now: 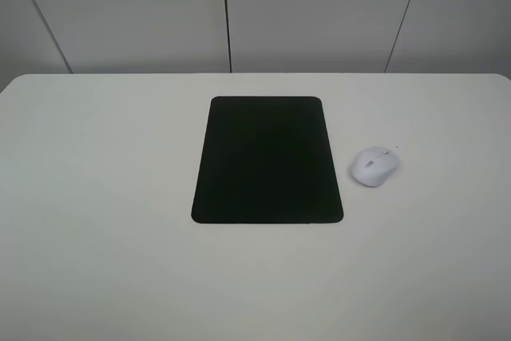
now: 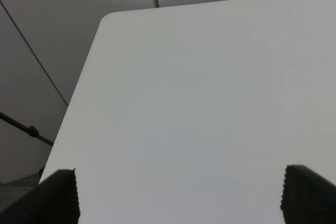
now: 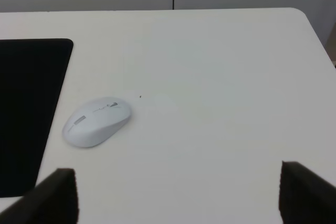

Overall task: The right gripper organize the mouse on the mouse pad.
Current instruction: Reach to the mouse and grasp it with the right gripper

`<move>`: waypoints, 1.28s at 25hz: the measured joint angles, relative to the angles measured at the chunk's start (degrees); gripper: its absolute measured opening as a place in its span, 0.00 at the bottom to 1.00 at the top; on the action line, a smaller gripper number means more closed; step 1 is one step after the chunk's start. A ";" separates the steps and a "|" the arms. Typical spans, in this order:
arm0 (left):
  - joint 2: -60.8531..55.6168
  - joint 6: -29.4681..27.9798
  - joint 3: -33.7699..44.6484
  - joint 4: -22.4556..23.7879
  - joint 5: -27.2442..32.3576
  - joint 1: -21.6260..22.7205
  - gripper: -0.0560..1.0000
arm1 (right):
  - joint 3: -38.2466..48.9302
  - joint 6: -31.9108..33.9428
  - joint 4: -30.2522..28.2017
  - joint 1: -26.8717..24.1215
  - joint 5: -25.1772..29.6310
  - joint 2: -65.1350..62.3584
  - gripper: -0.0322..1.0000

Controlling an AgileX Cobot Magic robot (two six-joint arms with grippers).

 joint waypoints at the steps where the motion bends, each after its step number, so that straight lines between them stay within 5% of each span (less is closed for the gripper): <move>1: 0.00 0.00 0.00 0.00 0.00 0.00 0.80 | 0.00 0.00 0.00 0.00 0.00 0.00 0.77; 19: 0.00 0.00 0.00 0.00 0.00 0.00 0.80 | 0.04 0.12 0.00 0.00 0.00 1.40 0.77; 32: 0.00 0.00 0.00 0.00 0.00 0.00 0.80 | -10.75 11.57 0.00 0.00 -3.96 45.93 0.77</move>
